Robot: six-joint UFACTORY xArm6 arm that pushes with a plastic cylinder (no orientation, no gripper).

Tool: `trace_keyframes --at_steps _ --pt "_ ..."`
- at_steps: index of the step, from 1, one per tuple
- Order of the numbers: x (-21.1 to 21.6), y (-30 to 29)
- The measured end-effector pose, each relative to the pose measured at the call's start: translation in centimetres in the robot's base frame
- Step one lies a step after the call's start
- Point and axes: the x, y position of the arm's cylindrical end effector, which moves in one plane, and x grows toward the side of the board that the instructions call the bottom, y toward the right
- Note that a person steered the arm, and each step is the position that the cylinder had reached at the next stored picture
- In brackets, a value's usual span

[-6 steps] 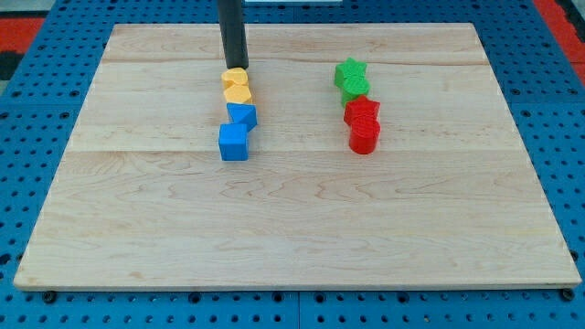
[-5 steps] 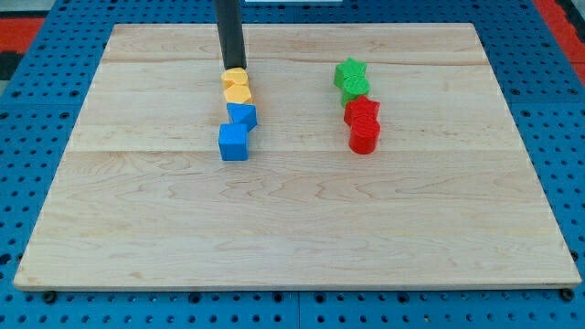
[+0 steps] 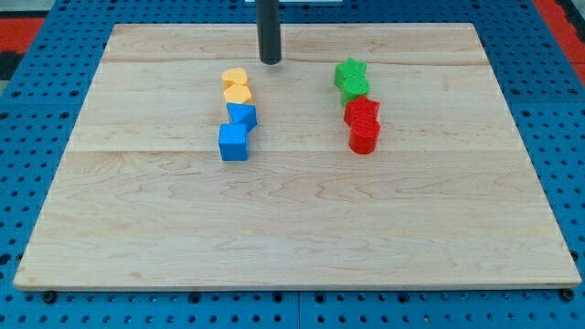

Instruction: Move the yellow heart to the top left corner of the board

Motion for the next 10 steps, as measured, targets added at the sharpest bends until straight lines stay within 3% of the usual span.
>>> trace_keyframes --at_steps 3,5,6,10 --pt "7.6 0.1" --pt "5.3 -11.4" --pt "3.5 -13.5" --pt "4.4 -7.0"
